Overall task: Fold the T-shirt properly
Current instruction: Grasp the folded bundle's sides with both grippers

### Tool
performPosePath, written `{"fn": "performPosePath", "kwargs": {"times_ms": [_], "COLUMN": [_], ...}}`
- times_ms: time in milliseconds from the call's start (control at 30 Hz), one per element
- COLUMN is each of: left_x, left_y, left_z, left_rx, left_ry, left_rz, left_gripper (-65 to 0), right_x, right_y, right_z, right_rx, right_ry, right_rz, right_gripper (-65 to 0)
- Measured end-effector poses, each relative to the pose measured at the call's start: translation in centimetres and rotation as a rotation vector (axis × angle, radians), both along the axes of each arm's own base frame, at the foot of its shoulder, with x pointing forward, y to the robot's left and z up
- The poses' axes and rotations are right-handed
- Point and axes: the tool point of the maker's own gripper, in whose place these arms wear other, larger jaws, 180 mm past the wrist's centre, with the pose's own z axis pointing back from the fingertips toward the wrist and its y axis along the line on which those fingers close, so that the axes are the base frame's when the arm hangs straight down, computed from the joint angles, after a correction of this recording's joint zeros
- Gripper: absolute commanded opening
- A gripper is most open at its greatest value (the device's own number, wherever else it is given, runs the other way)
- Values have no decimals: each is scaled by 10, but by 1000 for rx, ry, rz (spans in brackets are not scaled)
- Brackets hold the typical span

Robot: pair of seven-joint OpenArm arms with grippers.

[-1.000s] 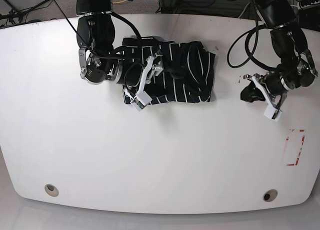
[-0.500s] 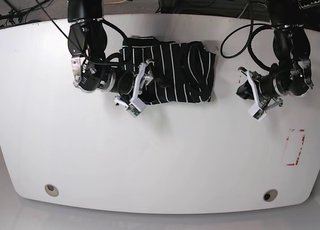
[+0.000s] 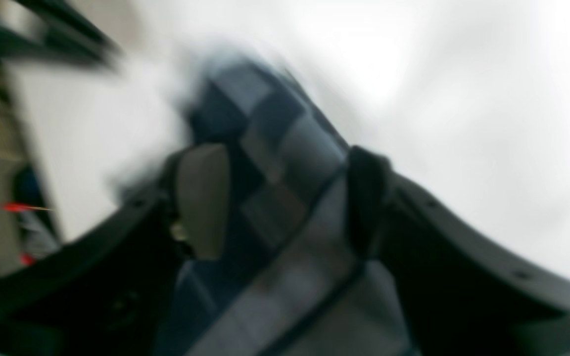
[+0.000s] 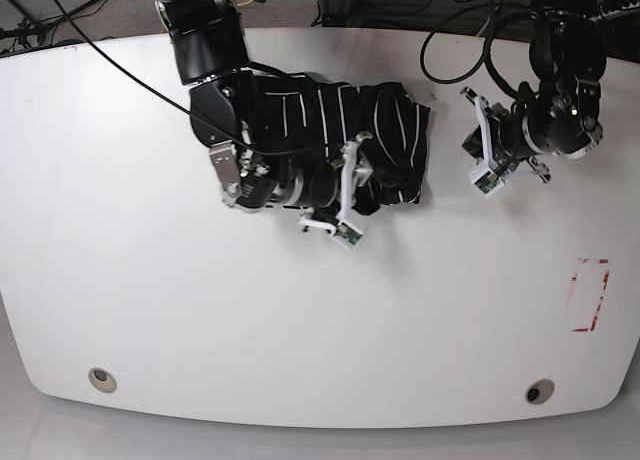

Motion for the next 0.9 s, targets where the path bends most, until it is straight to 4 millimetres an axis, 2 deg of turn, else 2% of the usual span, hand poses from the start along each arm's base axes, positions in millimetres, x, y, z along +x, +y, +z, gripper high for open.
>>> {"fn": "performPosePath", "kwargs": {"times_ms": [67,133,200,300,500,600,700,800,900], "left_x": [-15,-21,-18,-10,-17,-18,-13,-10,-12], "left_y": [-2,0,1,-1,-6,-24,-46,-62,-77], "left_z": [-2,-6,-4,3,-3,-5,-2,2,1], "left_rx": [-1,10,12,-6,0,-17,-59,-96,-117], "left_ry": [14,29,20,-16,9,16,1,-14,-9], "left_rz": [-23,-26,-26,-27,-48,-100,-128,-146,-172], "left_gripper": [-626,-626,-626,-626,-626,-626,-626,-626,-626], "right_x": [-3,3,13,28,48,56,70,75,71], "right_y": [19,17,5,0,4,-4,-24,-47,-70], "right_z": [-2,-15,-37,-42,-25,-6,13,23,24], "right_rx": [51,35,-29,-10,-4,-17,-19,-53,-85], "right_ry": [3,19,46,53,10,-38,-84,-117,-133], "right_rz": [34,23,-6,-35,-34,-36,-90,-130,-162], "right_gripper": [-376,-382,-384,-382,-382,-380,-380,-380,-380]}}
